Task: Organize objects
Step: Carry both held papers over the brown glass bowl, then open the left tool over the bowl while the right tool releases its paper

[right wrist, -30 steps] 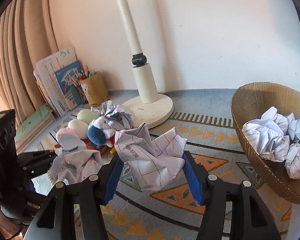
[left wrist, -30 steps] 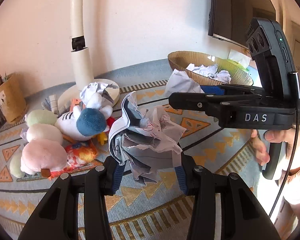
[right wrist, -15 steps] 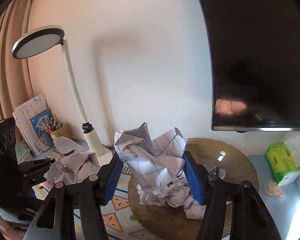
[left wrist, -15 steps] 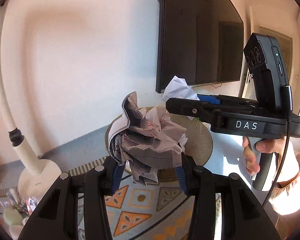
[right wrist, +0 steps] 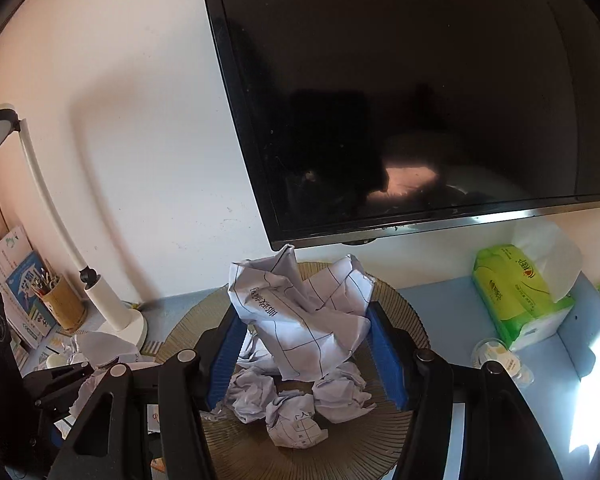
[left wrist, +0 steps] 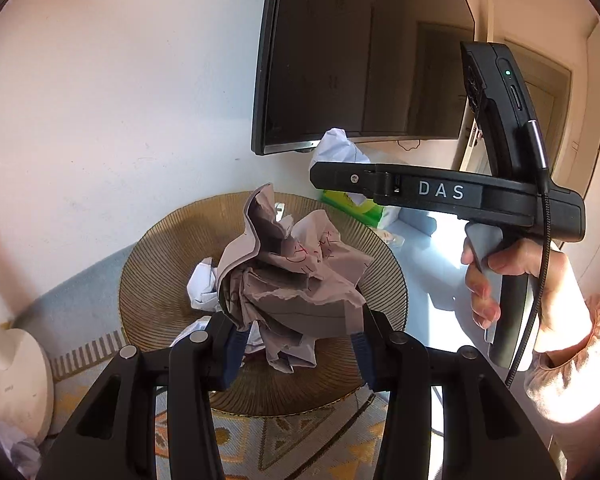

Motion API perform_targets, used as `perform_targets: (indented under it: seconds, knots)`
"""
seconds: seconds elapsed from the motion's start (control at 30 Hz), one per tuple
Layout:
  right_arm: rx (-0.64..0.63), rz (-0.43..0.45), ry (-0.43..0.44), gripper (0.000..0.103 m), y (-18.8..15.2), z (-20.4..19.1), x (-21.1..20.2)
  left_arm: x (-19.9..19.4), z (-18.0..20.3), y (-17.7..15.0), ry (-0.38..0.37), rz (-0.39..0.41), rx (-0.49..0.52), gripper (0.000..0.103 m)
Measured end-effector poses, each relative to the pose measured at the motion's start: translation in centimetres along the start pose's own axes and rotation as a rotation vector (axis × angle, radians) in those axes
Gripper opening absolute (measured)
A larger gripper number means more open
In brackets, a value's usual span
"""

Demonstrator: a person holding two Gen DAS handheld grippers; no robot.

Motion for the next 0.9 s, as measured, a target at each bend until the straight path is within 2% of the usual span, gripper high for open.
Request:
perform_targets:
  seconds: [0.03,0.1,0.13,0.17,0.23,0.33,0.5,0.63,0.9]
  knots:
    - [0.005,-0.004,-0.007,0.060,-0.1,0.3,0.3,0.2,0.1,-0.1,-0.008,-0.006,0.000,0.044]
    - [0.011,-0.028,-0.024,0.073,-0.3,1.0,0.8,0.6,0.4,-0.4,-0.009,-0.018,0.004,0.050]
    - [0.013,-0.041,-0.045,0.097,-0.4,1.4,1.1,0.8,0.4,-0.5,0.009,-0.020,0.010,0.064]
    - [0.014,-0.045,-0.073,0.103,-0.5,2.0,1.2,1.1,0.1,-0.5,0.030,-0.022,0.016,0.103]
    - [0.019,-0.039,-0.107,0.103,-0.5,2.6,1.0,1.5,0.2,-0.7,0.043,-0.012,0.020,0.102]
    - [0.053,-0.016,-0.103,0.103,-0.5,3.0,0.5,1.9,0.2,-0.7,0.045,-0.014,0.014,0.102]
    - [0.069,0.016,-0.094,0.103,-0.1,2.2,-0.5,-0.7,1.4,-2.7,0.056,-0.012,0.017,0.102]
    - [0.043,0.025,-0.078,0.103,0.3,0.2,-1.2,-1.4,0.4,-2.1,0.079,-0.004,0.018,0.102]
    - [-0.041,0.047,-0.043,0.103,1.6,-6.2,-2.8,-6.8,-2.8,-0.8,0.148,0.048,-0.005,0.102]
Point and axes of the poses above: each gripper's, at about its wrist camera, not at the fingertips, and x roughly the way its jaws point, z to its right, y to its top, the point moved 9 cm from there along x, roughly the way its jaws point, and after that the axes turned 14 degrees about y, right-handed, at the moved point
